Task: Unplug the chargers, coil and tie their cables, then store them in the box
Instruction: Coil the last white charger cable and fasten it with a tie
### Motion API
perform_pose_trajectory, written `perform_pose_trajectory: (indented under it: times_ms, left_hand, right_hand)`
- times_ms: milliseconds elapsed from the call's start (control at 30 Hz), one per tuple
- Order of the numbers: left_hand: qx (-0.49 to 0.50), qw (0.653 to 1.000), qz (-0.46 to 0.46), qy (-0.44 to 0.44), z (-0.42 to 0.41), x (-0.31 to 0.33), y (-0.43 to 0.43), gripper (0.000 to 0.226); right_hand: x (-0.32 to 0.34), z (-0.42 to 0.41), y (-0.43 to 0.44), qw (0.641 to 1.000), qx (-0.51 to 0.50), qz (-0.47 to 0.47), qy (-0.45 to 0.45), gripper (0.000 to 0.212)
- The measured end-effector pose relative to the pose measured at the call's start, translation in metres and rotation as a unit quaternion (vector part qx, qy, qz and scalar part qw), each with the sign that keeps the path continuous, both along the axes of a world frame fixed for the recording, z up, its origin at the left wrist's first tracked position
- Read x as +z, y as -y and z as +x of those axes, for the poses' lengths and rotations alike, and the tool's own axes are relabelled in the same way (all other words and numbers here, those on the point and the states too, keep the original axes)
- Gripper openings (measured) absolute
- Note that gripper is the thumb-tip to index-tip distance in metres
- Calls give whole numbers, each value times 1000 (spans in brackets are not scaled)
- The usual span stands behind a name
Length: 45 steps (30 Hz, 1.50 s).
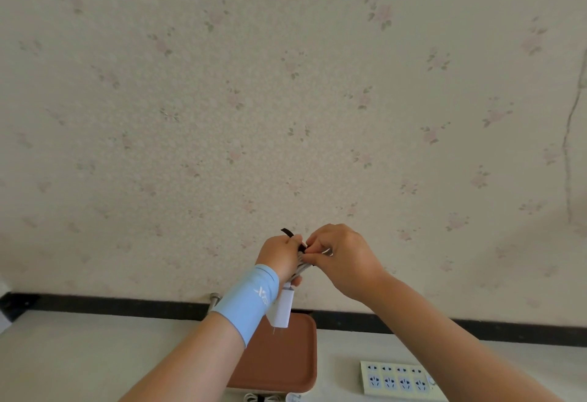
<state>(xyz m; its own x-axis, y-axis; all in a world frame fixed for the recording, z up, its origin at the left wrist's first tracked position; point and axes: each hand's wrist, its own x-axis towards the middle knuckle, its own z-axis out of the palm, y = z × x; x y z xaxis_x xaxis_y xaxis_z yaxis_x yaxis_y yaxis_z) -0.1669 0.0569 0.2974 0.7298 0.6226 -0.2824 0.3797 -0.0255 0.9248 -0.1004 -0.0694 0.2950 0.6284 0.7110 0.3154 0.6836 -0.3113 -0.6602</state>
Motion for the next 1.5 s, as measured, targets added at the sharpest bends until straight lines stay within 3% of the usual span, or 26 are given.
perform_pose_trajectory:
  times_ms: [100, 200, 333, 433, 567, 767, 833, 933, 1167, 1333, 1500]
  left_hand:
    - [-12, 999, 37, 24, -1, 2, -1, 37]
    - [-61, 993, 93, 43, -3, 5, 3, 37]
    - [-124, 982, 119, 75, -8, 8, 2, 36]
    - [-174, 966, 181, 67, -8, 6, -7, 38]
    - [-229, 943, 235, 49, -11, 3, -15, 23]
    - [-195, 931, 282, 129, -14, 6, -8, 14]
    - [-191, 933, 277, 127, -13, 4, -8, 18]
    - [-186, 958, 196, 99, -11, 3, -8, 23]
    - [-143, 984, 59, 85, -7, -4, -5, 14]
    - [-135, 987, 31, 85, -8, -2, -8, 25]
    - [-155, 974, 140, 86, -10, 2, -8, 15]
  right_hand:
    - [7, 4, 6, 999, 22, -25, 8, 9]
    - [11, 8, 13, 998, -7, 8, -55, 7]
    - [13, 14, 23, 989, -32, -54, -136, 43]
    - [12, 16, 29, 965, 26, -107, -239, 26]
    - [12, 20, 31, 971, 42, -191, -134, 20]
    - [16, 23, 30, 970, 62, -196, -127, 20]
    - [18, 21, 29, 973, 68, -188, -114, 19]
    - [16, 19, 28, 980, 66, -167, -88, 20]
    - [14, 22, 28, 988, 54, -125, -70, 18]
    - [14, 24, 29, 986, 61, -93, -121, 18]
    - [15, 29, 28, 984, 57, -71, -156, 23]
